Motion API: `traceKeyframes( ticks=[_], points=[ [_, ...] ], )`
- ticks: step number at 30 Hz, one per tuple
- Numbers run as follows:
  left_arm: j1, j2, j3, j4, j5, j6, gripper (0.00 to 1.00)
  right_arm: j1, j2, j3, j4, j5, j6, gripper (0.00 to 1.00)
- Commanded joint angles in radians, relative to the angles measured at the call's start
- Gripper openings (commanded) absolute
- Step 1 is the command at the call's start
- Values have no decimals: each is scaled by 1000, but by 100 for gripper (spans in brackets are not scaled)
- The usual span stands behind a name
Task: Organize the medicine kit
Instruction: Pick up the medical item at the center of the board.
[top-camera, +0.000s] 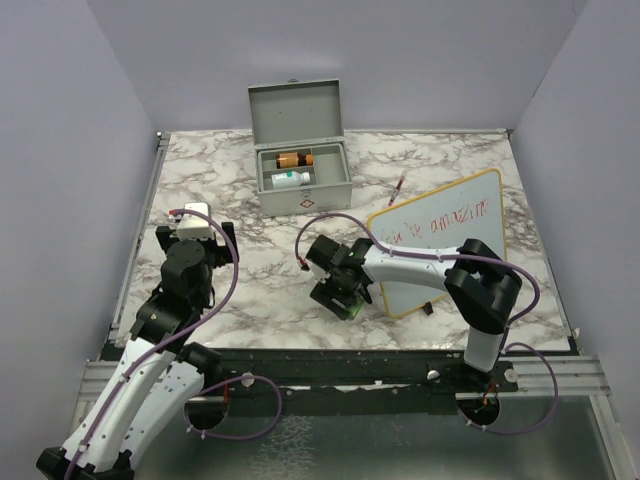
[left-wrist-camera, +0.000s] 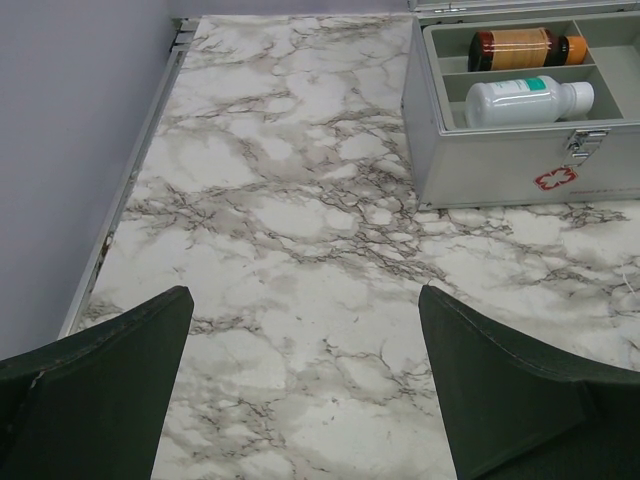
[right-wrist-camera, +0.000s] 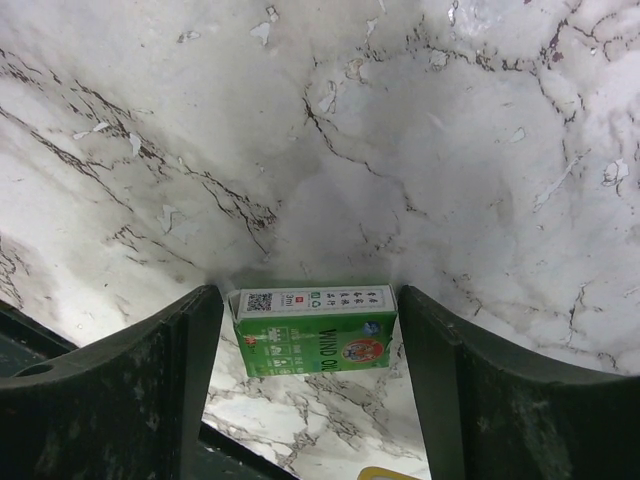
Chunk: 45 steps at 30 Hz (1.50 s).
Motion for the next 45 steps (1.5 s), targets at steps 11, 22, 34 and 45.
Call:
traceKeyframes(
  ticks=[11, 22, 34, 45],
  points=[
    [-12, 1, 12, -9, -10, 4, 95, -2, -29, -45, -38, 12, -16, 77],
    [-12, -6, 13, -11, -7, 4, 95, -1, -37, -16, -19, 31, -9, 64],
    [-12, -22, 15, -11, -20, 3, 95, -1, -67, 184, -46, -7, -21, 58],
    [-12, -68, 6, 3, -64, 5, 95, -64, 69, 642, -165, 95, -209, 54]
  ],
)
